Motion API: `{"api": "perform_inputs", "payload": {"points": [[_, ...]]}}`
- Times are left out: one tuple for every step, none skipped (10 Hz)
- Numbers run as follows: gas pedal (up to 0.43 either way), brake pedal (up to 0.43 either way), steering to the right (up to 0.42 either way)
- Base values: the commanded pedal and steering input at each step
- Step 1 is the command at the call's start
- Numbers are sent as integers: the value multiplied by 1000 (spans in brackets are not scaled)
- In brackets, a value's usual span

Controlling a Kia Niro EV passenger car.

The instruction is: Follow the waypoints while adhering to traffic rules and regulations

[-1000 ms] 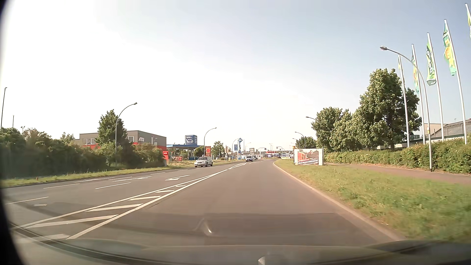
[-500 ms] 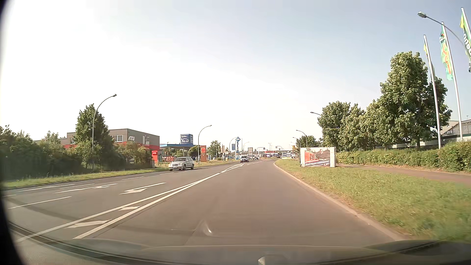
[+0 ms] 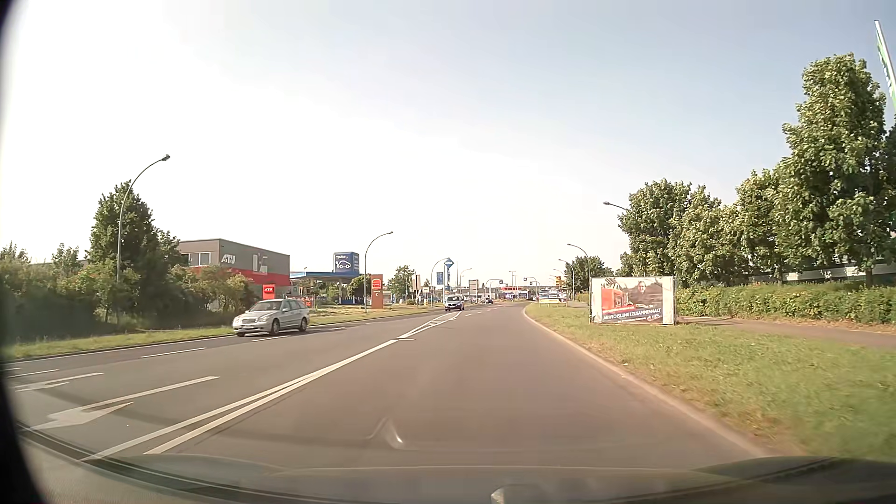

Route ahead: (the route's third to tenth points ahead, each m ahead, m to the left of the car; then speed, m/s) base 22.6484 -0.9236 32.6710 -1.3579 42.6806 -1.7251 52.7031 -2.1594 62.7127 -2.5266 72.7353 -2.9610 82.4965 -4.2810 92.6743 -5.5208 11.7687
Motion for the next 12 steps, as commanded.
{"api": "perform_inputs", "payload": {"points": [[280,30,5],[280,30,5],[280,30,5],[280,30,5],[280,30,5],[280,30,5],[280,30,5],[280,30,5],[268,30,5],[268,30,5],[268,30,5],[260,30,4]]}}
